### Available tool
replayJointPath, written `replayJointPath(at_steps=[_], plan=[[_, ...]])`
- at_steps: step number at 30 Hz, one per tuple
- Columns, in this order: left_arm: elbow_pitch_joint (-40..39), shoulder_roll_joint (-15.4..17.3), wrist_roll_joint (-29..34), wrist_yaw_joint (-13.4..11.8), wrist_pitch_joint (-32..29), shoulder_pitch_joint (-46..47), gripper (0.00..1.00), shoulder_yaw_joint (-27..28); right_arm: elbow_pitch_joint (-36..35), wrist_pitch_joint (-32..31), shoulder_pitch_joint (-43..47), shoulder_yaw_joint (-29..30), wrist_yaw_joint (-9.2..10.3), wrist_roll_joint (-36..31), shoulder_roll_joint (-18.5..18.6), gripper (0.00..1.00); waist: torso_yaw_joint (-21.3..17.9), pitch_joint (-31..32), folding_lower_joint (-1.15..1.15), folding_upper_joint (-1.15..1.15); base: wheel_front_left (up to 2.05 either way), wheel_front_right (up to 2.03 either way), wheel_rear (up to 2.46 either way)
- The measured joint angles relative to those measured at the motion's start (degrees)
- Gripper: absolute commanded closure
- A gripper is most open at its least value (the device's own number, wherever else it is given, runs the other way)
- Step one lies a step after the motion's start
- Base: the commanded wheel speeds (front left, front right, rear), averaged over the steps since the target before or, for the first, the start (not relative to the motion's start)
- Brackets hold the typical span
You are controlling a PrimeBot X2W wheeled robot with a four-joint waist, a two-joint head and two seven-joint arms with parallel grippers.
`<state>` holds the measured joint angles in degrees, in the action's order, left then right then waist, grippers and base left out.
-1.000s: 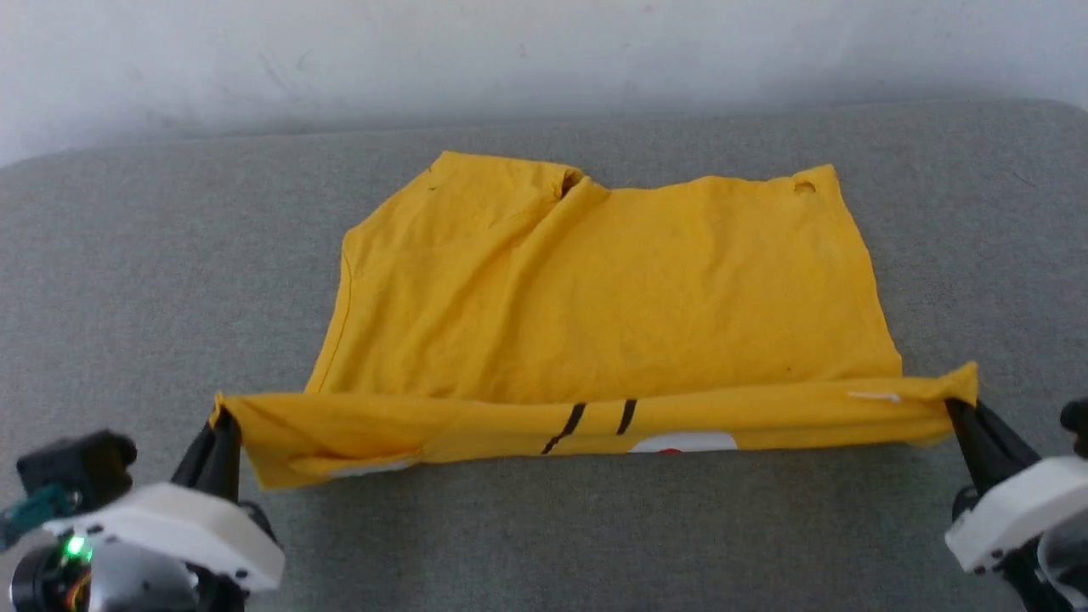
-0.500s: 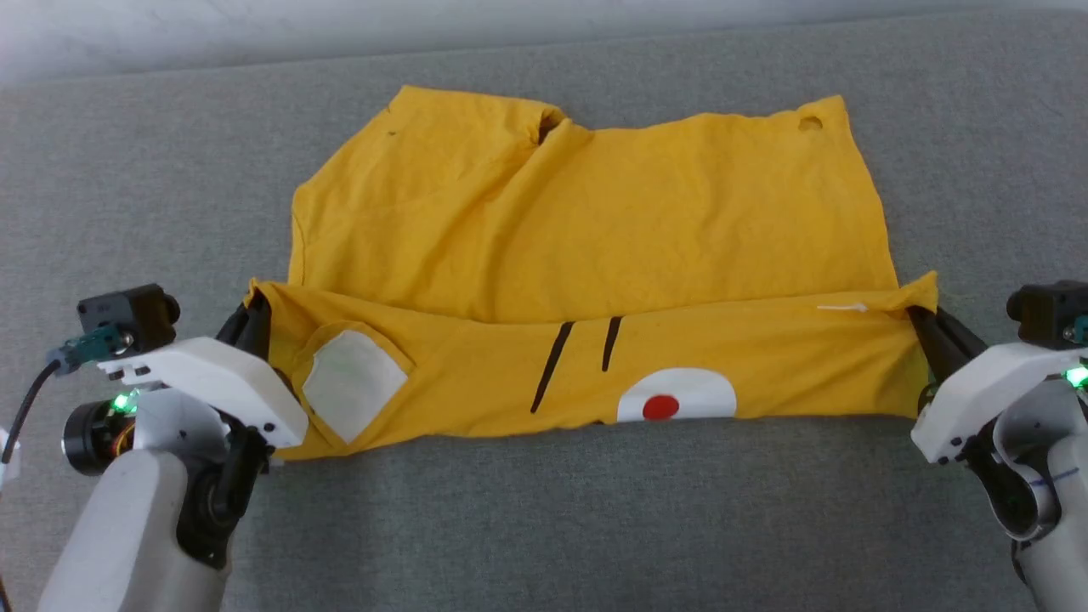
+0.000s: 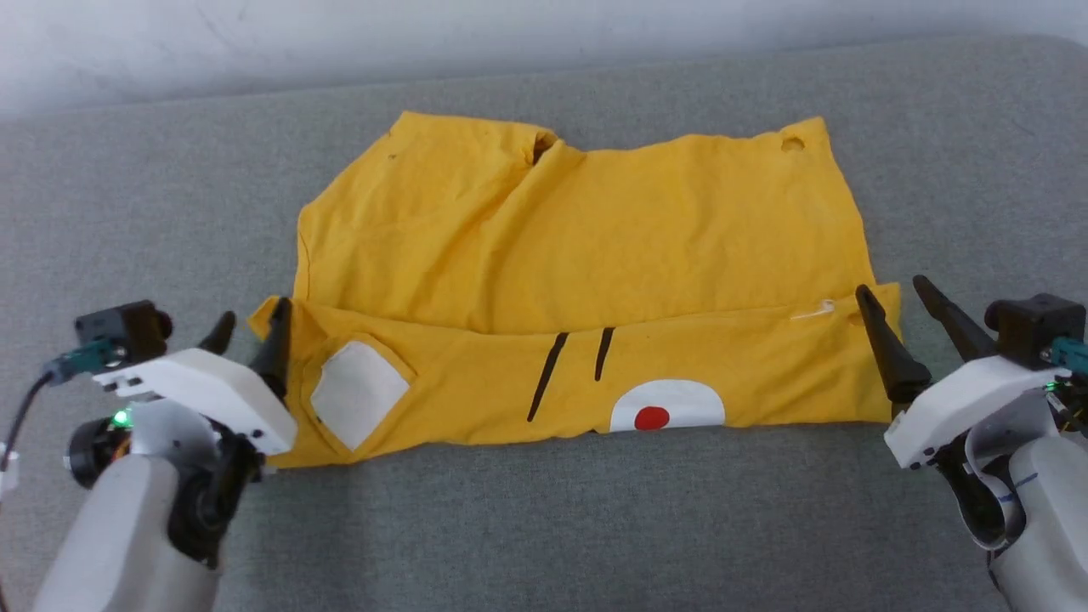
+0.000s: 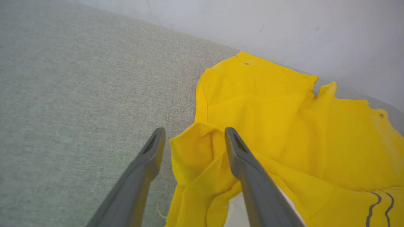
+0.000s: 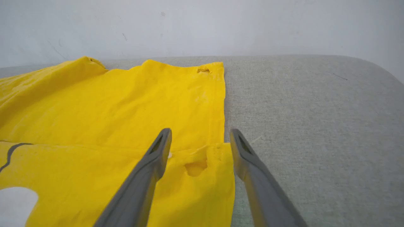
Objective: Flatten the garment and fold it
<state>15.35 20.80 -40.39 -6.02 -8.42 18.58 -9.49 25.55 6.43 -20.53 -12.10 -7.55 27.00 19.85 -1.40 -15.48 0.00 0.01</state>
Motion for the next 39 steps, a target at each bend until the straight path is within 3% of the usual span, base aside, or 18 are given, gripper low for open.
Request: replayJointPath(at_steps=[6,16,20,28,29,30,31,32,36,39], plan=[[-7.9,6.1,-0.5,0.0,-5.0,-3.5,0.00,1.5,-6.8,1.3,5.9,3.8,0.01,-3.3,-1.5,0.00,-0.3,3.3,-0.01,0.00,0.00,0.00,0.00],[-17.0,16.8,-6.4,-0.7,-28.4,-10.1,0.00,0.6,-21.7,-5.0,12.6,8.1,0.01,-7.9,-5.1,0.00,-2.4,5.1,-0.01,0.00,0.00,0.00,0.00],[-17.0,17.2,-7.1,-1.9,-31.5,-11.5,0.00,-0.3,-24.5,-6.4,12.9,8.3,0.01,-8.4,-5.8,0.00,-3.1,4.1,0.00,0.00,0.00,0.00,0.00],[-9.9,15.4,-5.8,-2.2,-30.7,-10.9,0.00,-3.2,-26.4,-7.5,13.6,8.2,0.01,-8.5,-6.8,0.00,-4.9,2.3,-0.01,0.00,0.00,0.00,0.00],[-9.4,15.2,-6.0,-2.1,-30.9,-10.5,0.07,-3.4,-26.4,-7.7,13.6,8.4,0.01,-8.5,-6.8,0.00,-5.1,2.2,-0.01,0.00,0.00,0.00,0.00],[-9.0,15.0,-6.0,-2.0,-30.9,-10.2,0.53,-3.6,-26.4,-7.9,13.6,8.7,0.01,-8.5,-6.8,0.00,-5.4,2.2,-0.01,0.00,0.00,0.00,0.00],[-8.6,14.8,-6.1,-2.0,-30.9,-10.0,0.80,-3.6,-26.4,-8.1,13.7,9.1,0.01,-8.5,-6.7,0.00,-5.6,2.1,-0.01,0.00,0.00,0.00,0.00],[-8.3,14.8,-6.2,-2.0,-31.0,-9.9,1.00,-3.6,-26.4,-8.5,13.8,9.7,0.01,-8.5,-6.7,0.00,-5.7,2.1,-0.01,0.00,0.00,0.00,0.00],[-8.1,13.7,-6.8,-1.6,-31.5,-9.5,1.00,-4.3,-26.2,-11.3,13.9,11.9,0.01,-8.3,-5.9,0.00,-5.9,2.5,0.00,0.00,0.00,0.00,0.00],[-8.6,13.3,-6.4,-1.6,-31.3,-9.5,1.00,-4.8,-24.1,-16.7,13.8,12.3,0.01,-6.3,-5.1,0.00,-5.7,2.9,0.00,0.00,0.00,0.00,0.00]])
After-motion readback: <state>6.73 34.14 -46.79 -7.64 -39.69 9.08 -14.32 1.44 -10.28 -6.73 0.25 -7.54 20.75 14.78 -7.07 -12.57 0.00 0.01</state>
